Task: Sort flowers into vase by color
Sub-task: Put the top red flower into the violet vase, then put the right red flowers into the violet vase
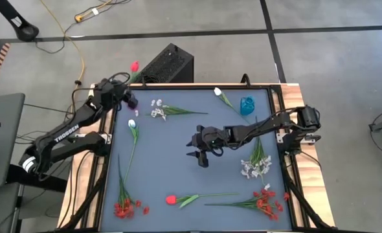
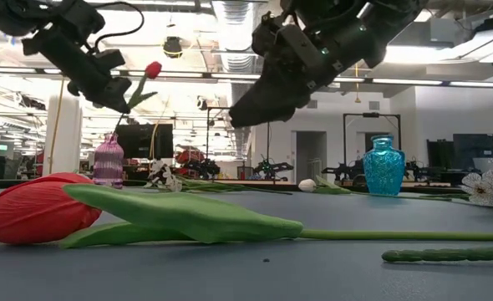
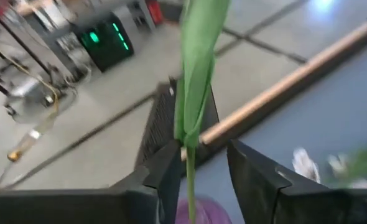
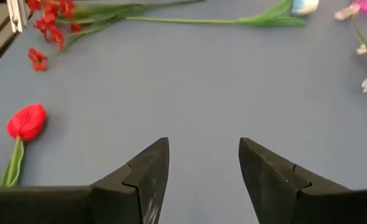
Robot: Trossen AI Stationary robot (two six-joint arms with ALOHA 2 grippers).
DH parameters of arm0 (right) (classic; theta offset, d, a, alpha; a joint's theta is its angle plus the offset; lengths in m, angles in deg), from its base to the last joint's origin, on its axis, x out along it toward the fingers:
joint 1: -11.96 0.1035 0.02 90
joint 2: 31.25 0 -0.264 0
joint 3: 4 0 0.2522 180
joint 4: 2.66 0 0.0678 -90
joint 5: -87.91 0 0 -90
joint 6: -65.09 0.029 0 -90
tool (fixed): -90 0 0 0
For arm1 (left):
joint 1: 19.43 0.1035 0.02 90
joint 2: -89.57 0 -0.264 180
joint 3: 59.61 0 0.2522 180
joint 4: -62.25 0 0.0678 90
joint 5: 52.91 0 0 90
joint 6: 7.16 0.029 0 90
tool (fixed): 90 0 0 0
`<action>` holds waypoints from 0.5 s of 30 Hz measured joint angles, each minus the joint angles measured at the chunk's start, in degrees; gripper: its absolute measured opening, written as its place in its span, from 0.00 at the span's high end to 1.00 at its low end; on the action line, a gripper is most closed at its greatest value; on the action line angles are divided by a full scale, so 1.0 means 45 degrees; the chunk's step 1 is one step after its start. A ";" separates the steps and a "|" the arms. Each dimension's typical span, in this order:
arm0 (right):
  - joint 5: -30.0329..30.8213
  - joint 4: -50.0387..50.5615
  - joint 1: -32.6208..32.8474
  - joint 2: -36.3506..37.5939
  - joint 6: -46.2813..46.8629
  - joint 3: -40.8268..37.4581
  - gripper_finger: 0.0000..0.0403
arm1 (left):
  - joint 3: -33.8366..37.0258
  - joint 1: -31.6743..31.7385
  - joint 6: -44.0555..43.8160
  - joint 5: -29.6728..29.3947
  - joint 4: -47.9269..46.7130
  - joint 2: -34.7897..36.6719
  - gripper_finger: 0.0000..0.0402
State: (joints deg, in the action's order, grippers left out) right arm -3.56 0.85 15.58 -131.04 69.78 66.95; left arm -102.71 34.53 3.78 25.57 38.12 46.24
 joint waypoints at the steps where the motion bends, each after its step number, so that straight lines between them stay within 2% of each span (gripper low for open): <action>1: 0.0000 0.0036 0.0018 0.0000 0.0000 0.0000 0.45 | -0.0231 0.0000 -0.0105 0.0140 -0.0628 -0.0004 0.68; 6: -0.0036 0.0415 0.0125 0.0103 -0.0005 0.0000 0.45 | -0.1280 0.0000 -0.0880 0.0587 -0.3470 -0.0005 0.67; 8: -0.0073 0.0735 0.0202 0.0266 -0.0005 0.0000 0.45 | -0.1684 0.0000 -0.0895 0.1200 -0.4387 -0.0001 0.67; 10: -0.0212 0.1245 0.0305 0.0527 -0.0005 0.0000 0.45 | -0.2018 -0.0007 -0.0875 0.2447 -0.5137 0.0000 0.67; 15: -0.0682 0.2709 0.0903 0.1374 0.0287 0.0001 0.45 | -0.2386 -0.0562 -0.0632 0.7251 -0.6222 0.0000 0.67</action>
State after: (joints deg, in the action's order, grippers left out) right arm -6.63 13.04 19.65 -124.85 71.07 66.95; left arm -113.45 32.00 0.94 58.20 10.12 46.24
